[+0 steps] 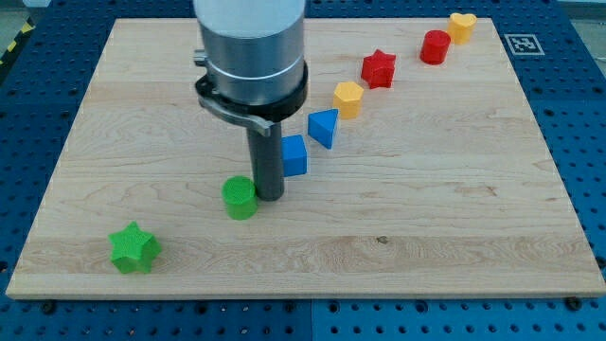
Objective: Move the blue cube slightly up
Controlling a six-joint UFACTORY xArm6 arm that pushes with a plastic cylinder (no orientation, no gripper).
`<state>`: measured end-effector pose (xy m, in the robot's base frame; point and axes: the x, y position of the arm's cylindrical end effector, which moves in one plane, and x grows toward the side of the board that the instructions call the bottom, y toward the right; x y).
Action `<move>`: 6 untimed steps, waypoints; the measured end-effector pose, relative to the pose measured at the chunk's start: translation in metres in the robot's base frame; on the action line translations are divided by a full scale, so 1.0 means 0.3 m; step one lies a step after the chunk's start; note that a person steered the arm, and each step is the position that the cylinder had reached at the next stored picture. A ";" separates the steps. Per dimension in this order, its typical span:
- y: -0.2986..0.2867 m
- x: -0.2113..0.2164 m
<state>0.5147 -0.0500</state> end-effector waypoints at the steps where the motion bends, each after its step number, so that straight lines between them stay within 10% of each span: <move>1: -0.054 0.007; 6: 0.171 -0.126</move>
